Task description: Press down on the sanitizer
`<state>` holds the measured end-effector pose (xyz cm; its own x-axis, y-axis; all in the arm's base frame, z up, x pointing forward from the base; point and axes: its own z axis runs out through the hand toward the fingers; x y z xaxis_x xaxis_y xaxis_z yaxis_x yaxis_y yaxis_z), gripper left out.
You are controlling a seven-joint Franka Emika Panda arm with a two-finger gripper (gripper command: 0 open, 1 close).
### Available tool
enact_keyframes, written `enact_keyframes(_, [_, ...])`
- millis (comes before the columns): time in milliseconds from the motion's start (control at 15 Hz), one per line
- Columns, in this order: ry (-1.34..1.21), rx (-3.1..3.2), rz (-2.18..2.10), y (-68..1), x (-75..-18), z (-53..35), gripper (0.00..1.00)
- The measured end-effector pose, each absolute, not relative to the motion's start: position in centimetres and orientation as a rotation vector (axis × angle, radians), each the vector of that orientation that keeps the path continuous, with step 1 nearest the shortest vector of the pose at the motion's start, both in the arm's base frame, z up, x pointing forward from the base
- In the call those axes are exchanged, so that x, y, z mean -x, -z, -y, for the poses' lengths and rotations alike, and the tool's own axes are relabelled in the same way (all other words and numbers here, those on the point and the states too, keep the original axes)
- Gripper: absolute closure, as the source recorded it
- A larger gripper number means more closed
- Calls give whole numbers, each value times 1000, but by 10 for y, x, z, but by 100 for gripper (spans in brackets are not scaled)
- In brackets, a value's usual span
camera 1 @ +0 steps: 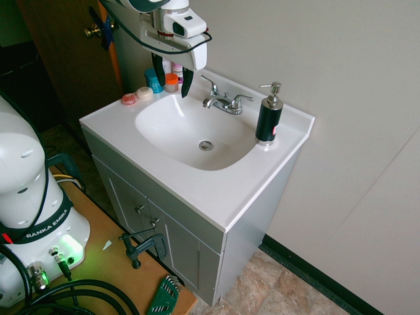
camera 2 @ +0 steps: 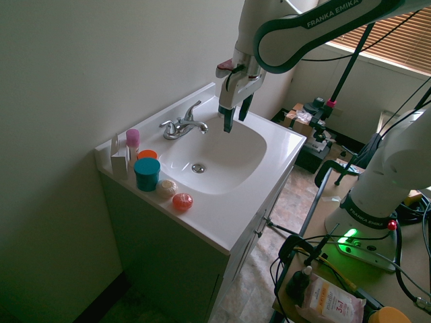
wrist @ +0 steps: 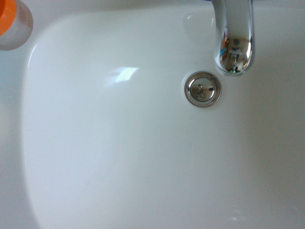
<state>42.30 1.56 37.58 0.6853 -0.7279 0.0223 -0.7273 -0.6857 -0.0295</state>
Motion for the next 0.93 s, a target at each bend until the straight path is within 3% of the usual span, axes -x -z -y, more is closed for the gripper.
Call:
enact_keyframes(400, [122,2821,-1275,-400,-440,0,0])
enact_keyframes(467, [155,2795,-1298,-414,-451,9,100])
enact_keyframes(933, [246,2649,-1518,-478,-527,117,100])
